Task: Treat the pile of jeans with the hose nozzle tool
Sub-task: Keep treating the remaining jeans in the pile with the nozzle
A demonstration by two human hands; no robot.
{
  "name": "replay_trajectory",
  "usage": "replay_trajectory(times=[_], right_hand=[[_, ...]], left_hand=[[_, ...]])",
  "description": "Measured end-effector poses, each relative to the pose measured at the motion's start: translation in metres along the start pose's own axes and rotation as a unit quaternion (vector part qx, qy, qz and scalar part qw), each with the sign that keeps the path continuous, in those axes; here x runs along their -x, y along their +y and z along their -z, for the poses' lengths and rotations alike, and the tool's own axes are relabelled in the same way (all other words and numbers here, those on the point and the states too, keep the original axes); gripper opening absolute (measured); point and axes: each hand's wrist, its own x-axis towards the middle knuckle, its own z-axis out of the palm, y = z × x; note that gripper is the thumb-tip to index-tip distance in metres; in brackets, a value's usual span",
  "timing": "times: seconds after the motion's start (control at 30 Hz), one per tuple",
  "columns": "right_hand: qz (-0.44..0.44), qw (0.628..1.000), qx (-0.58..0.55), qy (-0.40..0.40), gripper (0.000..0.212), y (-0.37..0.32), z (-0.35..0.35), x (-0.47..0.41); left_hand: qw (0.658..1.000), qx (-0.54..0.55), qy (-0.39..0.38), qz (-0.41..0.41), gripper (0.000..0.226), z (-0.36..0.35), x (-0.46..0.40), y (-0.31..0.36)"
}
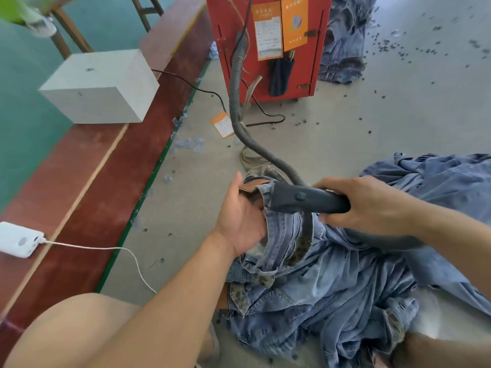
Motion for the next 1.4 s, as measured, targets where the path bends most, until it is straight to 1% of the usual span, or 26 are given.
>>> replay_trajectory(times=[0.03, 0.07, 0.1, 0.2, 0.27, 0.33, 0.4, 0.47, 0.5, 0.57, 0.63, 0.73, 0.8, 0.9, 0.97, 1.03, 1.1, 1.17, 1.3, 1.33, 1.4], right_hand=[[0.018, 1.000, 0.001, 0.003, 0.039, -0.005, 0.001, 0.000], [0.027, 1.000, 0.005, 0.007, 0.041, -0.008, 0.004, 0.000], [0.027, 0.999, 0.011, 0.016, 0.042, -0.008, 0.008, 0.001], [0.002, 0.998, 0.020, 0.067, 0.041, 0.002, 0.024, 0.002], [-0.013, 0.996, 0.019, 0.085, 0.039, 0.007, 0.031, 0.003], [-0.022, 0.997, 0.035, 0.061, 0.040, 0.009, 0.033, 0.005], [-0.025, 0.998, 0.064, 0.009, 0.042, 0.007, 0.027, 0.006], [-0.014, 0.997, 0.074, -0.030, 0.043, 0.002, 0.016, 0.003], [-0.002, 0.997, 0.070, -0.033, 0.043, -0.001, 0.011, 0.002], [0.024, 0.998, 0.054, -0.017, 0.041, -0.006, 0.007, 0.000], [0.031, 0.999, 0.039, 0.006, 0.041, -0.007, 0.012, -0.001], [0.000, 0.998, 0.028, 0.061, 0.041, 0.006, 0.030, -0.001], [-0.031, 0.996, 0.026, 0.074, 0.039, 0.017, 0.039, 0.000], [-0.056, 0.997, 0.053, 0.018, 0.041, 0.024, 0.034, 0.001], [-0.043, 0.997, 0.063, -0.016, 0.044, 0.016, 0.022, 0.000], [-0.013, 0.998, 0.050, -0.030, 0.048, 0.006, 0.011, -0.003], [0.015, 0.999, 0.039, -0.030, 0.050, -0.001, 0.009, -0.006], [0.019, 0.999, 0.042, -0.016, 0.047, 0.000, 0.016, -0.008], [-0.039, 0.997, 0.053, 0.028, 0.042, 0.016, 0.036, -0.009], [-0.051, 0.997, 0.062, 0.021, 0.040, 0.016, 0.037, -0.008], [-0.051, 0.996, 0.073, -0.020, 0.041, 0.010, 0.029, -0.008]], left_hand=[[1.000, -0.004, 0.008, 0.007, 0.078, 0.000, -0.001, 0.002], [1.000, -0.003, 0.020, 0.008, 0.085, 0.000, -0.001, 0.004], [0.999, -0.003, 0.035, 0.003, 0.084, 0.000, -0.001, 0.006], [0.997, -0.009, 0.070, -0.014, 0.063, 0.000, -0.003, 0.013], [0.997, -0.003, 0.080, -0.009, 0.058, 0.000, -0.004, 0.014], [0.996, 0.003, 0.086, -0.006, 0.059, 0.000, -0.005, 0.013], [0.996, 0.012, 0.088, -0.010, 0.056, 0.001, -0.007, 0.011], [0.997, 0.007, 0.082, -0.004, 0.061, 0.000, -0.010, 0.010], [0.997, 0.001, 0.080, 0.003, 0.066, 0.000, -0.011, 0.009], [0.997, -0.010, 0.075, 0.008, 0.069, 0.001, -0.011, 0.009], [0.998, -0.013, 0.064, 0.010, 0.064, 0.004, -0.010, 0.011], [0.999, -0.014, 0.050, 0.015, 0.063, 0.005, -0.010, 0.013], [0.999, -0.002, 0.046, 0.013, 0.063, 0.005, -0.010, 0.013], [0.999, -0.004, 0.039, 0.015, 0.065, 0.005, -0.010, 0.014], [0.999, -0.017, 0.032, 0.029, 0.067, 0.004, -0.011, 0.013], [0.999, -0.027, 0.023, 0.039, 0.067, 0.003, -0.011, 0.011], [0.998, -0.040, 0.014, 0.040, 0.066, 0.001, -0.011, 0.011], [0.998, -0.046, 0.009, 0.037, 0.066, 0.002, -0.010, 0.014], [0.999, -0.044, 0.001, 0.027, 0.062, 0.002, -0.007, 0.019], [0.999, -0.041, -0.003, 0.029, 0.062, 0.002, -0.007, 0.019], [0.998, -0.043, -0.014, 0.039, 0.064, 0.000, -0.006, 0.017]])
